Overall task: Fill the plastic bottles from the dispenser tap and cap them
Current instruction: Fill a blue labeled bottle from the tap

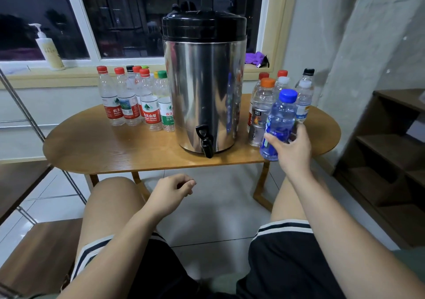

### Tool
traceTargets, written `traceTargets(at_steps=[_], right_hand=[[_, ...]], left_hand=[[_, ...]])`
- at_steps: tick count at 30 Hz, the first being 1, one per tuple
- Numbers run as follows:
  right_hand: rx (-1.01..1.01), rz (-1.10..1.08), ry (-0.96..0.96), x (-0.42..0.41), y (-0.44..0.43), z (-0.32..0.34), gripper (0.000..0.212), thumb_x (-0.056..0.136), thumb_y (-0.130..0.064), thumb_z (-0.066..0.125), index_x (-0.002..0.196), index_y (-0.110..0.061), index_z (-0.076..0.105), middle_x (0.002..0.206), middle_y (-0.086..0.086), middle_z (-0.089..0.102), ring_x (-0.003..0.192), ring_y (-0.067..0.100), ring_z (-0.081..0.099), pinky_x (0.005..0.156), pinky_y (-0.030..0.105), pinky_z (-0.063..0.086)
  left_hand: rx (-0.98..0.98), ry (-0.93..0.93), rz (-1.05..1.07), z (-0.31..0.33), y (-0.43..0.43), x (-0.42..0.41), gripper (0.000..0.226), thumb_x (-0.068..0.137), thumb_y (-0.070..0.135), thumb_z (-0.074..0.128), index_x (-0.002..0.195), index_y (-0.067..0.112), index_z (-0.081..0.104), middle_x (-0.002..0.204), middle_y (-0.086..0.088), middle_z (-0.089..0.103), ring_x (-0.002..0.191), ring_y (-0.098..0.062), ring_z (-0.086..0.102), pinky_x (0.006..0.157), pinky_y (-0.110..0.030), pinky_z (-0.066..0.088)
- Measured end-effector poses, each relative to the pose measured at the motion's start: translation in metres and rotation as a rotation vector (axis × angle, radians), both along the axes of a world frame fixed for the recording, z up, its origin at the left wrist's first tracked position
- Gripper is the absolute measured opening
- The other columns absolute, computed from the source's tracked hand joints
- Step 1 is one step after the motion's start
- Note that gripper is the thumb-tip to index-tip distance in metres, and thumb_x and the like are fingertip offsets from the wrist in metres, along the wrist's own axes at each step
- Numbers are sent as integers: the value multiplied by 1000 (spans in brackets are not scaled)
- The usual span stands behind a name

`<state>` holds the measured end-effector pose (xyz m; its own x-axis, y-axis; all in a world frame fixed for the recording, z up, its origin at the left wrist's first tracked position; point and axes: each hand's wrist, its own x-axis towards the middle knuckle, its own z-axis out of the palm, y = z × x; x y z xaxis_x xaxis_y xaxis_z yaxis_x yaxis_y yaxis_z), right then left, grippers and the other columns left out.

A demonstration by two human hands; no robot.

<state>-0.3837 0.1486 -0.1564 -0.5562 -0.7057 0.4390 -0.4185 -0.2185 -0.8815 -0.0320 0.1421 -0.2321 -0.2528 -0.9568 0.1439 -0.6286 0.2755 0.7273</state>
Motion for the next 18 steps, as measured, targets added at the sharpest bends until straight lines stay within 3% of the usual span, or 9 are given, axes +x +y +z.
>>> traceTargets(at_steps=[4, 8, 12, 15, 18], right_hand=[[32, -87, 120, -21, -23, -5, 63, 78, -39, 97, 130, -23, 63, 124, -5, 56, 113, 20, 66, 101, 39, 57], [32, -138, 131, -33, -32, -21, 69, 80, -48, 93, 135, -20, 62, 138, -1, 44, 124, 21, 61, 114, 37, 50], [71, -154, 139, -33, -30, -37, 102, 85, -51, 89, 166, -25, 32, 164, 6, 32, 147, 25, 46, 117, 38, 42], [145, -131, 204, -33, -37, -41, 102, 91, -56, 80, 169, -17, 27, 174, 12, 24, 157, 34, 35, 125, 52, 38], [192, -102, 186, -31, -45, -35, 104, 95, -54, 76, 173, -20, 16, 178, 9, 17, 161, 33, 28, 126, 49, 33]], left_hand=[[-18, -67, 1, -9, -1, -2, 20, 108, 41, 64, 94, 33, 76, 83, 16, 76, 79, -7, 71, 77, -41, 62], [-23, -127, -8, -15, -1, -1, 17, 108, 36, 64, 96, 34, 76, 83, 19, 75, 78, -6, 70, 74, -39, 62], [-16, -152, -7, -18, -1, 0, 17, 107, 33, 65, 93, 35, 75, 82, 19, 74, 76, -5, 68, 70, -35, 60], [-19, -162, -9, -16, -2, 0, 16, 107, 34, 64, 96, 35, 76, 83, 16, 75, 76, -3, 67, 66, -28, 55], [-32, -185, -10, -14, -2, -3, 15, 107, 33, 65, 97, 33, 76, 83, 13, 74, 76, -1, 64, 59, -17, 45]])
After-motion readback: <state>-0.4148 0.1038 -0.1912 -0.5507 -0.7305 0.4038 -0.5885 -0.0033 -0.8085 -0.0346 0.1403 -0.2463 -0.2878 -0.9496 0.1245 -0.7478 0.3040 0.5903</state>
